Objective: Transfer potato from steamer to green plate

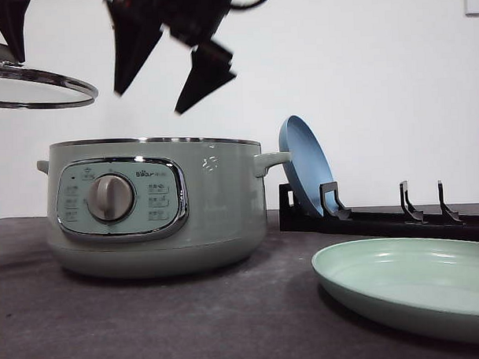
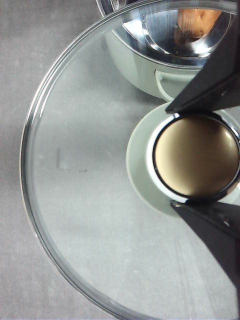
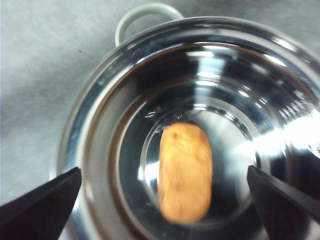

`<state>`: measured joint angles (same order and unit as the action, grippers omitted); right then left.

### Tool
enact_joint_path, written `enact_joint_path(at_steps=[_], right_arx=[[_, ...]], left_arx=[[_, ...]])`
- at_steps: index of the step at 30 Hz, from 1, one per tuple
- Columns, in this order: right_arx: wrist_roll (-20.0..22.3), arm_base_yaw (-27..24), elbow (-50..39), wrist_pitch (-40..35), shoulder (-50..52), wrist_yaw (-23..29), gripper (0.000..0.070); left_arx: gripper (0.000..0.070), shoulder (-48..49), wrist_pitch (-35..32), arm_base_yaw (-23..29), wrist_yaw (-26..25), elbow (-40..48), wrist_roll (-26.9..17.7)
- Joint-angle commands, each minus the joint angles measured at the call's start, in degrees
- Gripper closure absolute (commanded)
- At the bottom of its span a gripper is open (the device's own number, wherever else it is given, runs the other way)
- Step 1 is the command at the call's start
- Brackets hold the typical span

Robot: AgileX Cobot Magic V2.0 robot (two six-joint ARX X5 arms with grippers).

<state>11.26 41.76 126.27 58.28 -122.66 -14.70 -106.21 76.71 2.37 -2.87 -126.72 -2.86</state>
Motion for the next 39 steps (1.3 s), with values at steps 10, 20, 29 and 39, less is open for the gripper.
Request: enact_joint_path(at_steps=[10,20,29,39], right_arx=[[2.71,0.42,1.77,-2.99,-7.19,1.28,0.0016],[2.65,0.05,1.74,-5.16,-10.79,1.02,0.0016],[2.45,-0.33,1.64,-5.4,-13.06,1.04,0.0017],[1.15,-0.49,1.64,-4.59,-14.07,1.01,0.0315]], left_arx=[[0.07,0.59,-1.23,0.02,-0.09,-2.8,0.55],[0.07,0.59,-1.14,0.02,-0.09,-2.78,0.55],[0.07,0.59,-1.28,0.02,-0.09,-2.78,0.54],[0.07,0.59,-1.34,0.02,-0.09,-2.78,0.53]])
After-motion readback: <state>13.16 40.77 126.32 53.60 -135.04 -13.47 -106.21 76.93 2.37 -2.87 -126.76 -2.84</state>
